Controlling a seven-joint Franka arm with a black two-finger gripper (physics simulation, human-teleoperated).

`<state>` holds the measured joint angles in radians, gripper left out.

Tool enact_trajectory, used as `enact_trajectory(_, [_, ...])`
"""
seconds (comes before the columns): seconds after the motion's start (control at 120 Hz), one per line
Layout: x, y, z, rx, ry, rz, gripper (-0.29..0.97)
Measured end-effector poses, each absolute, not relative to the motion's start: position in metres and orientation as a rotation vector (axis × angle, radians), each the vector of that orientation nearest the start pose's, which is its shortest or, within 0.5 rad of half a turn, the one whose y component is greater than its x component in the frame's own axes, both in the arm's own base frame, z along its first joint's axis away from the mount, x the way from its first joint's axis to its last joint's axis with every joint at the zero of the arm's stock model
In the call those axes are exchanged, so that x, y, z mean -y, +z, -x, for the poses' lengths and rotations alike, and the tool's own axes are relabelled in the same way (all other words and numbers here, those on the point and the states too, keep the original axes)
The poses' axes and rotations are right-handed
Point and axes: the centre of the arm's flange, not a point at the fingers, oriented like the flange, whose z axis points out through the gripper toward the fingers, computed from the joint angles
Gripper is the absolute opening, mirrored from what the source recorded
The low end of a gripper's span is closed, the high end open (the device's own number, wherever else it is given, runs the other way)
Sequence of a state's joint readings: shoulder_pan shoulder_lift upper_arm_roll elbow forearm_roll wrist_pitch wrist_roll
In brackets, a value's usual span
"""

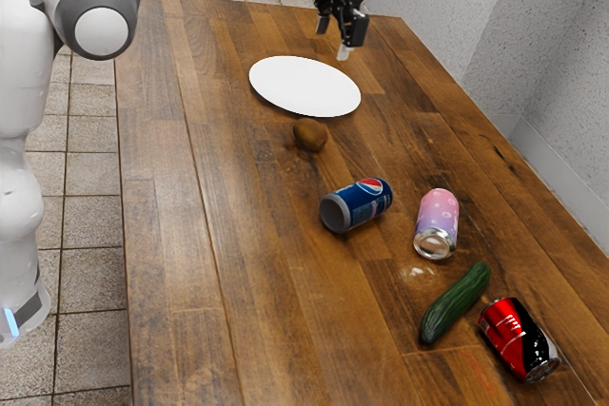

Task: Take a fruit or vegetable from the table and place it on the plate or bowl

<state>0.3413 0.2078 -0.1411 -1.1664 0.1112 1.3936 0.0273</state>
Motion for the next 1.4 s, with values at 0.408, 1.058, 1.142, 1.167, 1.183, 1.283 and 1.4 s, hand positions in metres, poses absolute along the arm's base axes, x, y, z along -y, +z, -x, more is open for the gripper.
enact_trajectory(0.408, [-0.039, 0.772, -0.551, 0.045, -0.304, 3.022, 0.68])
enact_trajectory(1.058, [-0.008, 0.644, -0.490, -0.170, 0.142, 2.920, 0.68])
enact_trajectory(1.142, [-0.003, 0.650, -0.494, -0.253, 0.092, 2.920, 0.68])
enact_trajectory(1.167, [0.000, 0.651, -0.496, -0.288, 0.078, 2.917, 0.68])
enact_trajectory(1.183, [0.000, 0.653, -0.496, -0.311, 0.067, 2.921, 0.68])
enact_trajectory(1.283, [-0.020, 0.648, -0.507, -0.436, 0.063, 2.938, 0.68])
enact_trajectory(1.4, [-0.036, 0.628, -0.526, -0.636, 0.082, 2.961, 0.68])
